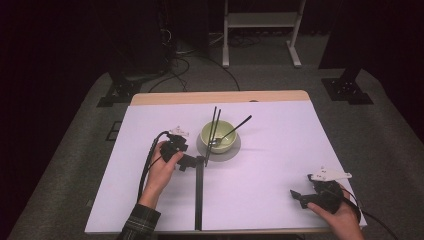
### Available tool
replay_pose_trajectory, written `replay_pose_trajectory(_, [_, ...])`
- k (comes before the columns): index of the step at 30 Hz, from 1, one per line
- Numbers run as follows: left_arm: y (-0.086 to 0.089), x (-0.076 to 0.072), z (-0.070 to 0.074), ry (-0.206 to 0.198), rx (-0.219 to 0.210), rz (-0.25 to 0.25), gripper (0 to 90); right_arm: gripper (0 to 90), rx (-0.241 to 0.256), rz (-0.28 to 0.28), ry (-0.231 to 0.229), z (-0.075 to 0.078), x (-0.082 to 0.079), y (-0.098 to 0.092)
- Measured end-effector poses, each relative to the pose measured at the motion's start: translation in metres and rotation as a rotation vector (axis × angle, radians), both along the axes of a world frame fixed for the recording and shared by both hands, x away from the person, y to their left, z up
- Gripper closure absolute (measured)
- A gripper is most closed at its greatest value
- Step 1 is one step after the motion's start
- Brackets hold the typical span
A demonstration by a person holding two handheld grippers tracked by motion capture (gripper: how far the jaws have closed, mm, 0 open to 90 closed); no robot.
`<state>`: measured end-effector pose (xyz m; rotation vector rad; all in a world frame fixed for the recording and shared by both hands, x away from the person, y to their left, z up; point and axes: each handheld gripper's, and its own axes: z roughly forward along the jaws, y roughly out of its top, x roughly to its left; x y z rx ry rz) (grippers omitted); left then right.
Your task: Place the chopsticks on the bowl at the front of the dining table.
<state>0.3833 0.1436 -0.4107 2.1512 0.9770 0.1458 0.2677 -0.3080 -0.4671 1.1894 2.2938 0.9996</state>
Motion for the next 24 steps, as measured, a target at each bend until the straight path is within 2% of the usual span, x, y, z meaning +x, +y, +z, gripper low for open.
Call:
replay_pose_trajectory(14, [-0.023,-0.004,-0.004,0.005,0.007,-0.044,7.3,10.6,0.0,0.0,0.0,0.0,0.0,0.0])
replay_pose_trajectory(24, [-0.021,-0.003,-0.004,0.007,0.006,-0.035,7.3,10.6,0.0,0.0,0.0,0.0,0.0,0.0])
